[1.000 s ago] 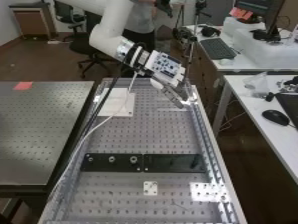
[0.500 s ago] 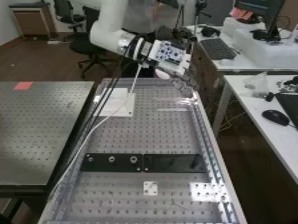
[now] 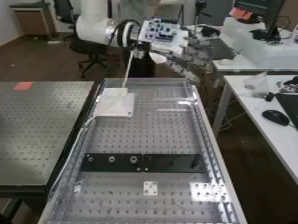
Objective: Grab the chopstick and place it in the clear container
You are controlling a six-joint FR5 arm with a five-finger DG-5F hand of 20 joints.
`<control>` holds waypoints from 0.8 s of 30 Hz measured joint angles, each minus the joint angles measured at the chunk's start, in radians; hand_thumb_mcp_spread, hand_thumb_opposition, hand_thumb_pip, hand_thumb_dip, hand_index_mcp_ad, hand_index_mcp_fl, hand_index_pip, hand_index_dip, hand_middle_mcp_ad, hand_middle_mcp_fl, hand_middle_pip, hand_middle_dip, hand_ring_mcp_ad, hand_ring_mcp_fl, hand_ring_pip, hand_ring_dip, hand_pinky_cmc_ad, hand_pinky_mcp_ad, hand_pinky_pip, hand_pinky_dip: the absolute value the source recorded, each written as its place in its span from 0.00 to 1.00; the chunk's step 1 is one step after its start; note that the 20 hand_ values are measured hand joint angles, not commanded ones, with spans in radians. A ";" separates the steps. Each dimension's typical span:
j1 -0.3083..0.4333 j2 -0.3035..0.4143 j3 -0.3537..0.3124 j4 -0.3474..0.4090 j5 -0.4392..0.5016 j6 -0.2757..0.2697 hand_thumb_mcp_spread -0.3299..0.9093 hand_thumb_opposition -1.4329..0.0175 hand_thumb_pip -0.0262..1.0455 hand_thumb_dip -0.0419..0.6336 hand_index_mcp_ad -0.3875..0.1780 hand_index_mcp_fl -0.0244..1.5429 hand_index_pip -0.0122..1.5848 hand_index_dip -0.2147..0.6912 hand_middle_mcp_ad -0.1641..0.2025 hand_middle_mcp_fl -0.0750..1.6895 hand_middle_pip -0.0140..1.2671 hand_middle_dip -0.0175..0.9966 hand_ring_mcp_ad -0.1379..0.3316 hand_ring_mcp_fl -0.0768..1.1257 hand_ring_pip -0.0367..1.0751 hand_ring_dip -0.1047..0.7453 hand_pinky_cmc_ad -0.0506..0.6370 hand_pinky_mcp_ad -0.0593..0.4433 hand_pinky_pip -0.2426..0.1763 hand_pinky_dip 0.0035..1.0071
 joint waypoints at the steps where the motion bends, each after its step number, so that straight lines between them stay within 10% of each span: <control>1: -0.001 0.008 -0.007 0.006 0.001 -0.016 0.45 0.52 0.36 0.26 0.39 0.11 0.04 0.64 0.62 0.10 0.08 0.44 0.51 0.07 0.10 0.44 0.61 0.69 0.43 0.15; 15: -0.105 0.207 -0.054 -0.119 -0.084 -0.469 0.38 0.55 0.31 0.07 0.40 0.02 0.04 0.46 0.61 0.06 0.09 0.24 0.59 0.07 0.10 0.23 0.77 0.81 0.26 0.15; 24: -0.161 0.217 -0.025 -0.190 -0.189 -0.593 0.37 0.55 0.30 0.06 0.44 0.02 0.04 0.39 0.61 0.06 0.10 0.18 0.58 0.07 0.09 0.18 0.82 0.80 0.21 0.14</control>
